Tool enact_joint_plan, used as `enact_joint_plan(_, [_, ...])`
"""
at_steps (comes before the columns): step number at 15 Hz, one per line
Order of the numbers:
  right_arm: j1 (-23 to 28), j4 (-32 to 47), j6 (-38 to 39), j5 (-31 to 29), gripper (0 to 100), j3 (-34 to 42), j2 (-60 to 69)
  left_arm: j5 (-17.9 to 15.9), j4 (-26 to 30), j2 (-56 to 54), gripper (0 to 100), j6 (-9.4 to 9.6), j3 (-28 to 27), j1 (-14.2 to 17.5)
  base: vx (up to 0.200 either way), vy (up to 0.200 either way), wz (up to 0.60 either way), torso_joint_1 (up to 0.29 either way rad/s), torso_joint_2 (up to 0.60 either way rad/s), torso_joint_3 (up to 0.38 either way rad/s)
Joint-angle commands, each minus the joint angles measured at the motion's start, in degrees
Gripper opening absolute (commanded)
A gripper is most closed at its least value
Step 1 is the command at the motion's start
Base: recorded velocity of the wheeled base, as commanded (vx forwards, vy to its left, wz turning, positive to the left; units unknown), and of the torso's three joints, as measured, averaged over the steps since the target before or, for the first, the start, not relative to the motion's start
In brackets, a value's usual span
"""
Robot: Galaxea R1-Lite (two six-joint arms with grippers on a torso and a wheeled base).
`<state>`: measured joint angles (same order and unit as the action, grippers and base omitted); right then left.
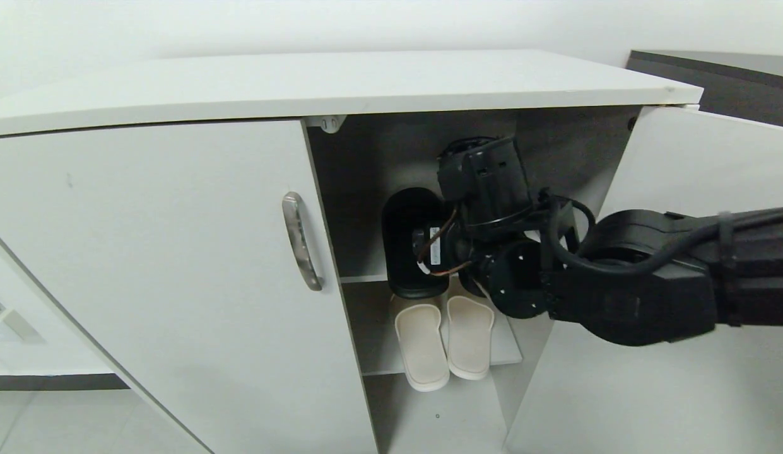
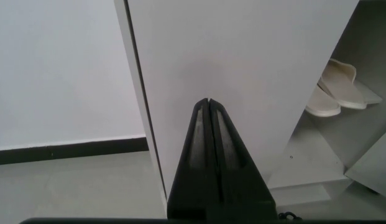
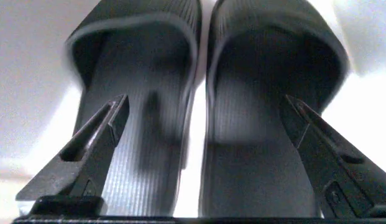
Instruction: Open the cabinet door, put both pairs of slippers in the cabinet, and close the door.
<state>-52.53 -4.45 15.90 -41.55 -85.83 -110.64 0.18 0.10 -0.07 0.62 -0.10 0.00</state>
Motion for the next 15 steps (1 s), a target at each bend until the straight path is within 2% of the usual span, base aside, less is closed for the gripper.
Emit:
enact_joint_plan(1, [-2.49, -2.41, 0.1, 0.59, 100, 8.75, 7.81, -0.01, -0.01, 0.07, 0, -0.01, 0.01, 0.09, 0.0, 0.0, 0.0, 0.0, 0.0, 0.0])
enact_joint_plan(4, [-3.98, -8.29, -0.78, 2.43, 100, 18.6, 12.82, -0.01, -0.01, 0.07, 0, -0.01, 0.01, 0.0, 0.0, 0.0, 0.0, 0.0, 0.0, 0.0])
enact_joint_plan(7, [-4.25, -13.3, -2.71, 5.69, 100, 22.29, 14.67, -0.09, -0.01, 0.07, 0, -0.01, 0.01, 0.09, 0.0, 0.0, 0.0, 0.0, 0.0, 0.0])
enact_joint_plan(8, [-4.25, -13.74, -2.71, 5.69, 0, 22.55, 14.58, -0.09, -0.01, 0.07, 0, -0.09, 0.01, 0.09, 0.0, 0.0, 0.0, 0.0, 0.0, 0.0])
enact_joint_plan(15, [-4.34, -13.92, -2.8, 5.77, 0, 23.34, 14.23, -0.01, -0.01, 0.07, 0, -0.01, 0.01, 0.0, 0.0, 0.0, 0.0, 0.0, 0.0, 0.0])
